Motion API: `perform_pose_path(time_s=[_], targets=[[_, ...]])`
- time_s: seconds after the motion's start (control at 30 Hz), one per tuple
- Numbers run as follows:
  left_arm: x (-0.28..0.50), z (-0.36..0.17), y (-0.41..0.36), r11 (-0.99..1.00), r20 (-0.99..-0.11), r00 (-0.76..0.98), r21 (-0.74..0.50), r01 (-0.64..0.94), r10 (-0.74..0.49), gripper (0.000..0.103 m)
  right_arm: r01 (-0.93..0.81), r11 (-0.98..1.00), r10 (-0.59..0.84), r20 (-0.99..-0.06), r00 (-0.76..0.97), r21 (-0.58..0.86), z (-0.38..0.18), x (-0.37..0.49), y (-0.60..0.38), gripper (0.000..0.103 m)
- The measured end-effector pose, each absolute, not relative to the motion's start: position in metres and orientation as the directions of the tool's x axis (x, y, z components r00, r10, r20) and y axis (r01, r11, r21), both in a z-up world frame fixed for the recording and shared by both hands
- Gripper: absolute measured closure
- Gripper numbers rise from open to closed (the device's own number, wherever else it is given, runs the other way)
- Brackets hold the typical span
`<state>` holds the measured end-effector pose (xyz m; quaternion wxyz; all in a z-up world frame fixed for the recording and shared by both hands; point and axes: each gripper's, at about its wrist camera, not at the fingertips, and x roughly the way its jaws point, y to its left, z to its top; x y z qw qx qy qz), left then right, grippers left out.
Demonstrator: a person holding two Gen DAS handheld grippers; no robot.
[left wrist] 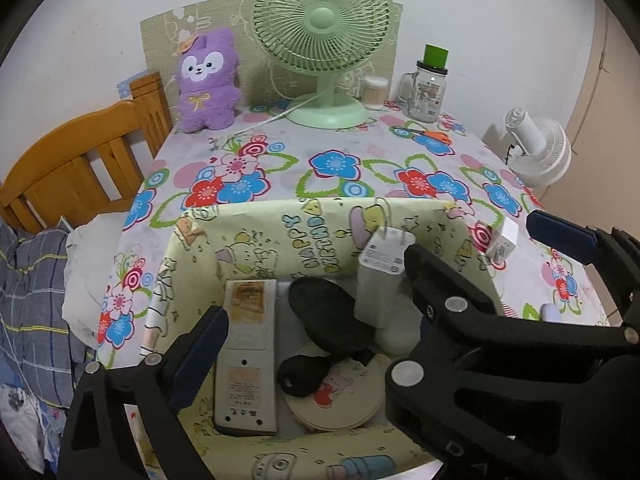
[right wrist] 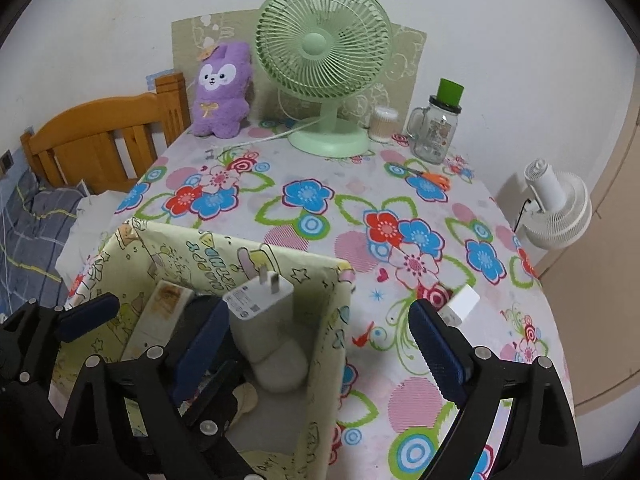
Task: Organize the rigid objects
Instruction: 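Lower the key and charger into the fabric box and open both grippers, then withdraw both grippers from the box toward the white cube charger and grey oval object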
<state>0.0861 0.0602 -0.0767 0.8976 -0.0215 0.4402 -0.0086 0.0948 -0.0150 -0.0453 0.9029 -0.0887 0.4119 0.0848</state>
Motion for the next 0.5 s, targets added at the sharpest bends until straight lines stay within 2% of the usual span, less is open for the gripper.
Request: perform_pose_path(time_s=[0.5], targets=[[0.078,-0.070,0.037,1.000,-0.789,0.614,-0.024,-0.004,-0.016,0.002,-0.210,0.976,0.092,-0.760,0.644,-0.060,-0.040,0.084,-0.040,0.010]])
